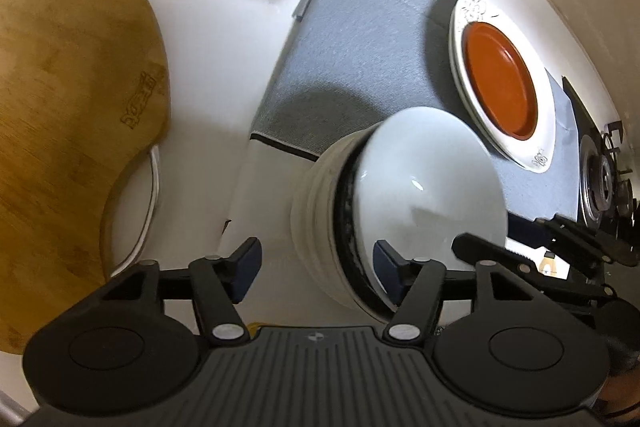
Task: Organize plates and bowls
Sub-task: 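Carry the nested bowls with both grippers over the terracotta plate stack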
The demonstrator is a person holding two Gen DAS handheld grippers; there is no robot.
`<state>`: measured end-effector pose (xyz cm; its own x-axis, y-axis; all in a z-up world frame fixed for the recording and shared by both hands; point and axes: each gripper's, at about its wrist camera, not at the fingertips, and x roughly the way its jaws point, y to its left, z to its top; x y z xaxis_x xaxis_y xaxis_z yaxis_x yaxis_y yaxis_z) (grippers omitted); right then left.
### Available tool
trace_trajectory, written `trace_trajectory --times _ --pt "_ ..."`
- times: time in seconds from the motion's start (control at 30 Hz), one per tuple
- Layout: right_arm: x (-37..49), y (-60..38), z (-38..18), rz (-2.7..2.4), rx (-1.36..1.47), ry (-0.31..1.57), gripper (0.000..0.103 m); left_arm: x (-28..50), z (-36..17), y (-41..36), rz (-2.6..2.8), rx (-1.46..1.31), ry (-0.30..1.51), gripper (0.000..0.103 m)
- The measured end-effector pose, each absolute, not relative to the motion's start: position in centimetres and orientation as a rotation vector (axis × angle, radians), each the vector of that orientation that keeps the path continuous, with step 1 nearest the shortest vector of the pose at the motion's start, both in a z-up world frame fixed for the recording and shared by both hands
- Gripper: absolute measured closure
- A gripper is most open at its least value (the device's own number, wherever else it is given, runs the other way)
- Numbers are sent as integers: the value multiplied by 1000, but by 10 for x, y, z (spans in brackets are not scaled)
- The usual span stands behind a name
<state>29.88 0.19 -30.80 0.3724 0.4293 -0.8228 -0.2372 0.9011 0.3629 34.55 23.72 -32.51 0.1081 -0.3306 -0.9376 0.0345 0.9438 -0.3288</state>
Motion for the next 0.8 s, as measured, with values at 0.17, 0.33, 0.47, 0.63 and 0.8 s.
trace_trajectory --times 0.17,0.33,0.47,0.63,0.8 --pt "310 -21 -339 408 444 1184 37 353 -344 238 -298 -301 1459 27" --pt "311 -32 -372 418 676 1241 35 356 -355 232 -363 -345 1455 26" --pt "307 -47 -400 392 907 1256 32 360 -362 239 -363 -438 1494 31" --pt "301 -44 -392 402 836 1259 45 354 -342 239 -369 -367 1466 51" --pt "299 -49 -391 413 845 1257 48 353 -339 232 -376 -324 1464 52"
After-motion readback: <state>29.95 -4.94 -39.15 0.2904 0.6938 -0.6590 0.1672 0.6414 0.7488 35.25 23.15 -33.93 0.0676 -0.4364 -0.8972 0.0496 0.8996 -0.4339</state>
